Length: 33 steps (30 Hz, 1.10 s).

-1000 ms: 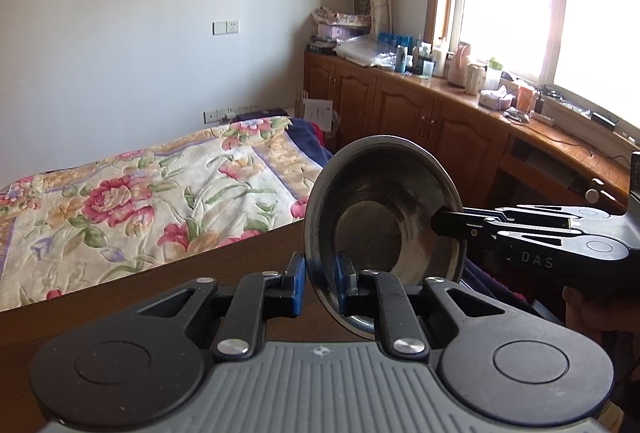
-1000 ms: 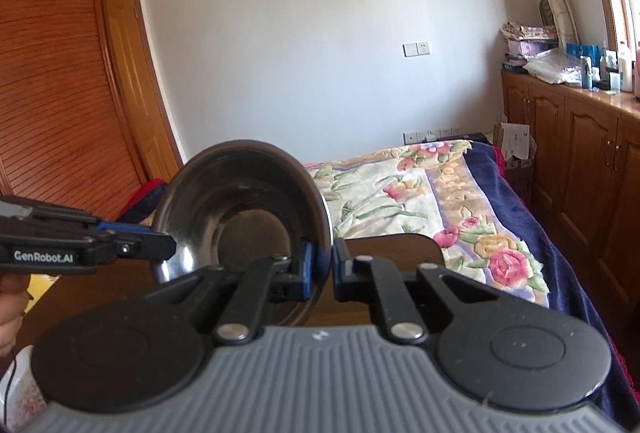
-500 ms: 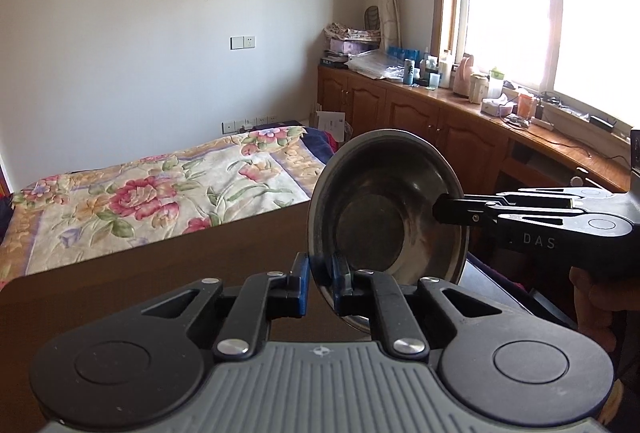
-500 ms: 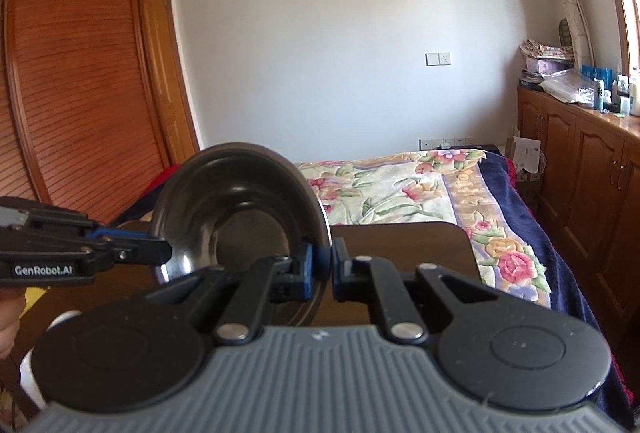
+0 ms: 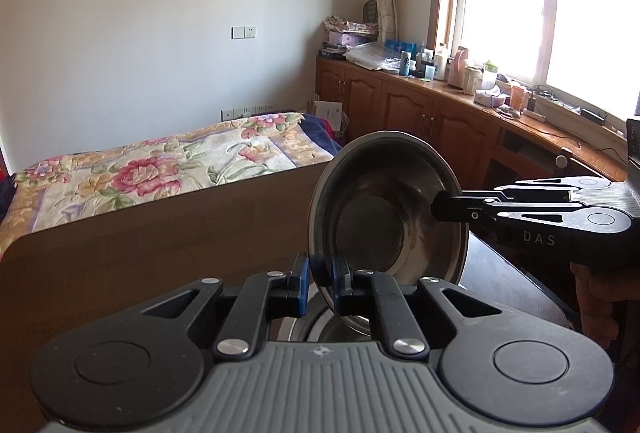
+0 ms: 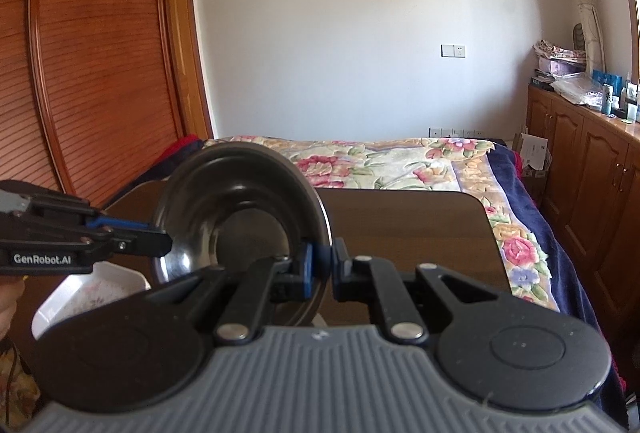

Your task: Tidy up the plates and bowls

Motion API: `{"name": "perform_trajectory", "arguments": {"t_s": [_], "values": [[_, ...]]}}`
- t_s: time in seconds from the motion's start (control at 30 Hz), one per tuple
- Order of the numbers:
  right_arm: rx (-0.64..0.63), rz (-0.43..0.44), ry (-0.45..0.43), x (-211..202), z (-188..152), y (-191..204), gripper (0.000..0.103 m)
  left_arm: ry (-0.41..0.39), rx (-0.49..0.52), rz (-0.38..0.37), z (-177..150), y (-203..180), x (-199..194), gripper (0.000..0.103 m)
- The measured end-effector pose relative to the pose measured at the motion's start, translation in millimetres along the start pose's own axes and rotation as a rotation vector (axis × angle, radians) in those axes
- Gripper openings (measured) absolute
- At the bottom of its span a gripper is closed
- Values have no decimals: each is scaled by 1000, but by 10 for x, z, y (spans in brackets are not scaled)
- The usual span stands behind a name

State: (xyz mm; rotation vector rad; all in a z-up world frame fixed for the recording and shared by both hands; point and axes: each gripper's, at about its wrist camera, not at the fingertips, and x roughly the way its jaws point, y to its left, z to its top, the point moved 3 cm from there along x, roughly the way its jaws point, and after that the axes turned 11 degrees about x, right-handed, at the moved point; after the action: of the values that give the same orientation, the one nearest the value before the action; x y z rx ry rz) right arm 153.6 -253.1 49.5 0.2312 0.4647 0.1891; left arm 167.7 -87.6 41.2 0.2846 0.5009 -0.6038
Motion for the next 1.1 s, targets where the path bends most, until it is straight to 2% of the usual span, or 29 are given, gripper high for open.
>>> {"name": "perform_trajectory", "arguments": {"t_s": [0.27, 0.57, 1.1], "values": [[-17, -3, 27, -18, -85, 64, 11, 8, -22, -12, -163, 13, -47, 12], [-49, -13, 74, 7, -315, 113, 11, 53, -46, -34, -418, -7, 15, 12], [-155, -29, 78, -3, -486, 217, 13, 74, -45, -21, -548, -32, 95, 12]]}}
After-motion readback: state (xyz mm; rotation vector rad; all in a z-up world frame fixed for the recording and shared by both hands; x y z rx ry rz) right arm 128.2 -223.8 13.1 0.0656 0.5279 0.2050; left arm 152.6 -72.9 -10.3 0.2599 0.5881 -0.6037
